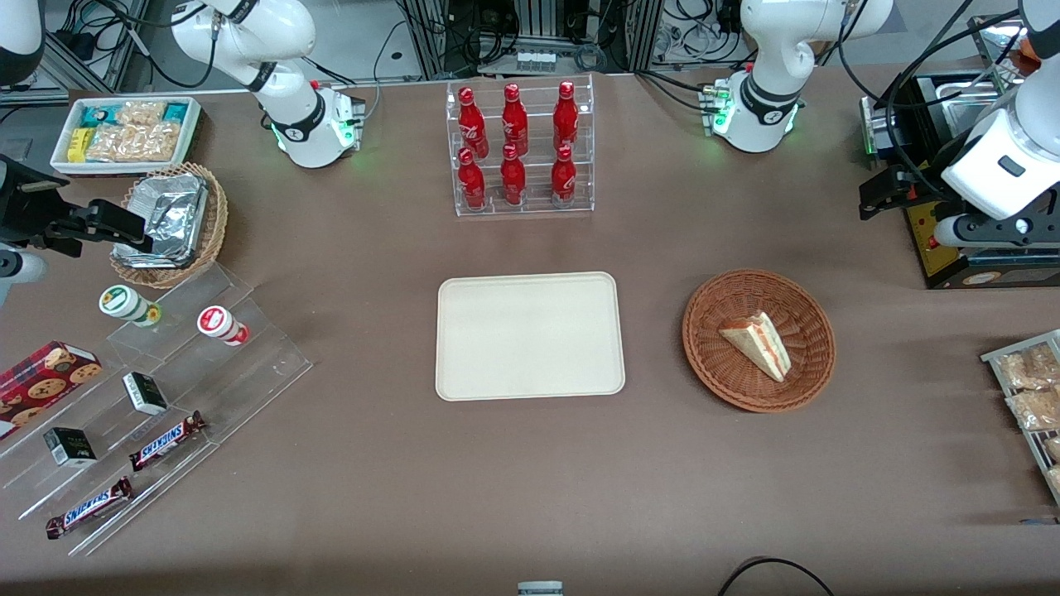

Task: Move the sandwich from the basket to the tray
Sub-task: 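Move the left gripper over the wicker basket and lower toward the sandwich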

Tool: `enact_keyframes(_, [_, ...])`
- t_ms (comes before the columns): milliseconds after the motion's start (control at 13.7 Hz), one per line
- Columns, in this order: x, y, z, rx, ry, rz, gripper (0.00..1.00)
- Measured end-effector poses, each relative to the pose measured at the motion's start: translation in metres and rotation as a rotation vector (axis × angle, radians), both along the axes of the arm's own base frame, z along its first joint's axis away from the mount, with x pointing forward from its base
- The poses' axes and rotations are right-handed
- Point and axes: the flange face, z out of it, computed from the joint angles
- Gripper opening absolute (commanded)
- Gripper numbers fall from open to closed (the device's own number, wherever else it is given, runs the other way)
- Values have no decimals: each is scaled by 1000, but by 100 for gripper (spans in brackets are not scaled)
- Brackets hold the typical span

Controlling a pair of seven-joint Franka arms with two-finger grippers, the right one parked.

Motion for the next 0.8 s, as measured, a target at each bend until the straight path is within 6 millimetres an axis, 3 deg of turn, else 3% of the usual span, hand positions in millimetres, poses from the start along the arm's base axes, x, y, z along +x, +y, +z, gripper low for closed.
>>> enact_keyframes(219, [1, -1, -3, 0, 6, -2, 100])
enact_keyframes(365, [5, -7, -16, 1, 32, -13, 100])
enact_keyframes(657, [19, -44, -79, 6, 95, -75, 100])
enact_keyframes(803, [21, -48, -111, 6, 102, -80, 100])
